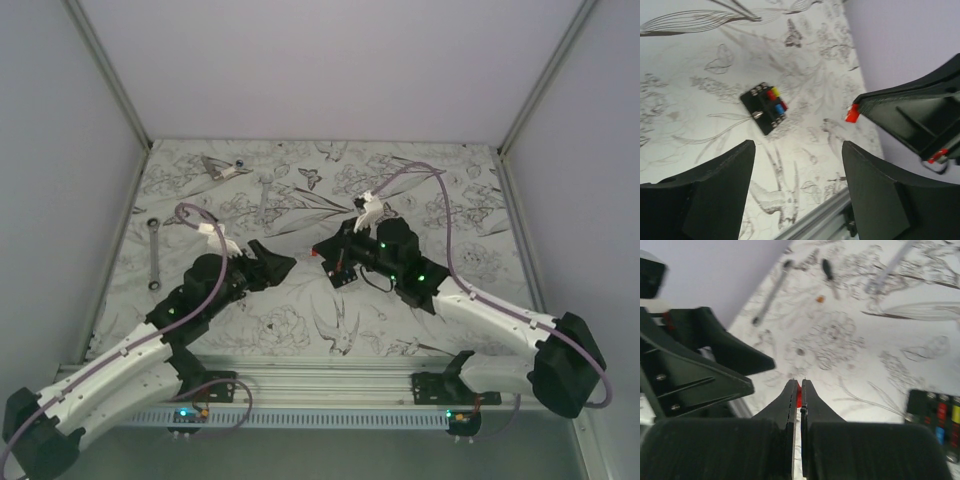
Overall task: Snap on the fuse box
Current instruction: Pick up the fuse from the center of the board, then install the fuse at the fuse box base.
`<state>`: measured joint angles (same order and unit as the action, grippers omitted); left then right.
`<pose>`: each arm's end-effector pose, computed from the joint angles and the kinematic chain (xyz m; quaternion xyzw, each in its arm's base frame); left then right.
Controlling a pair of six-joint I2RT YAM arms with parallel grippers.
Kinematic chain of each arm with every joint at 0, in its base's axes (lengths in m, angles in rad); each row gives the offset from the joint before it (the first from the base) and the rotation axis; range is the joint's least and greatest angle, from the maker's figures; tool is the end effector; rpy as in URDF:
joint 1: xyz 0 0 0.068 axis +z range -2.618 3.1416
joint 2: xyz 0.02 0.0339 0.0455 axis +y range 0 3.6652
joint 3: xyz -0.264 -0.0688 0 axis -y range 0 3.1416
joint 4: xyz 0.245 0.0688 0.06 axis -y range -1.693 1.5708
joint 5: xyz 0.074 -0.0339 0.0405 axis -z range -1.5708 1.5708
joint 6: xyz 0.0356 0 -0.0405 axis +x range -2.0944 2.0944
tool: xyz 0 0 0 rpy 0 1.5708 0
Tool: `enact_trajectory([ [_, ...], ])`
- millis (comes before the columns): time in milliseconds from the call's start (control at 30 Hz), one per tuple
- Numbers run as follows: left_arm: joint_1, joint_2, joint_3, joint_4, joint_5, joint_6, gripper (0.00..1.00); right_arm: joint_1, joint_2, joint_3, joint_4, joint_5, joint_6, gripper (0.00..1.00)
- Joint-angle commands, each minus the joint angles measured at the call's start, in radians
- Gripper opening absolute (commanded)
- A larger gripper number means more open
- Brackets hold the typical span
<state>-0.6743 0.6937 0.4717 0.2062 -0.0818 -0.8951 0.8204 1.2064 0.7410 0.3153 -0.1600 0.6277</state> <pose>0.1414 -0.1093 0.2852 -0.1070 0.7046 -0.4747 0.5166 0.1866 0.2084 0.2875 -0.1246 0.7472 0.4760 0.4468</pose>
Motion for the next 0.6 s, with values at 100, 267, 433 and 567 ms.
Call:
enact_trajectory([
  [100, 0.031, 0.072, 0.083, -0.277, -0.115, 0.116, 0.79, 0.006, 0.092, 0.223, -0.595, 0.224, -0.24, 0.0],
  [267, 0.12, 0.134, 0.093, -0.328, -0.044, 0.129, 0.91, 0.007, 0.242, 0.371, -0.817, 0.31, -0.301, 0.0],
  [433, 0.228, 0.231, 0.1, -0.339, 0.086, 0.122, 0.99, 0.006, 0.403, 0.497, -0.953, 0.376, -0.338, 0.0],
  [567, 0.263, 0.269, 0.099, -0.345, 0.128, 0.123, 1.0, 0.008, 0.507, 0.586, -1.024, 0.41, -0.367, 0.0],
])
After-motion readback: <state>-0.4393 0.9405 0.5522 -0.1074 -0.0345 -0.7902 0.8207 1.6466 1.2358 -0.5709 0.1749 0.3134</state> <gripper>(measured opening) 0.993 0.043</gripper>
